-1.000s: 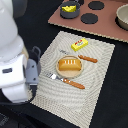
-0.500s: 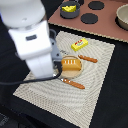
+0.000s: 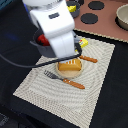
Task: Interact with the objects in diverse but meaningful ways.
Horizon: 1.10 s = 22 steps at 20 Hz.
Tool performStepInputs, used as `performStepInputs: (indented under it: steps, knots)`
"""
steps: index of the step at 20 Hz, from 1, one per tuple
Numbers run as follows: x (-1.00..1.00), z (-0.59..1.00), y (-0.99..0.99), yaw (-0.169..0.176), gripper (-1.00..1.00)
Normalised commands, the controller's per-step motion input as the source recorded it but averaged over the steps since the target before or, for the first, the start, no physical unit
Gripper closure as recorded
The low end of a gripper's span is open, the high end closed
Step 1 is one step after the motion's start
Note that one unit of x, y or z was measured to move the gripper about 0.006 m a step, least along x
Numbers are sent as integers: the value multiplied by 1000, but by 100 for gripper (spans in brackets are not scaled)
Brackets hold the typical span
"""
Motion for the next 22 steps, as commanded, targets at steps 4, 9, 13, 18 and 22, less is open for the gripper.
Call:
performStepInputs:
  steps: [4,9,13,18,22]
  knots:
    - [571,95,579,0,100]
    - [595,118,586,0,100]
    - [609,296,617,0,100]
    - [625,540,655,0,100]
    - [588,429,618,0,100]
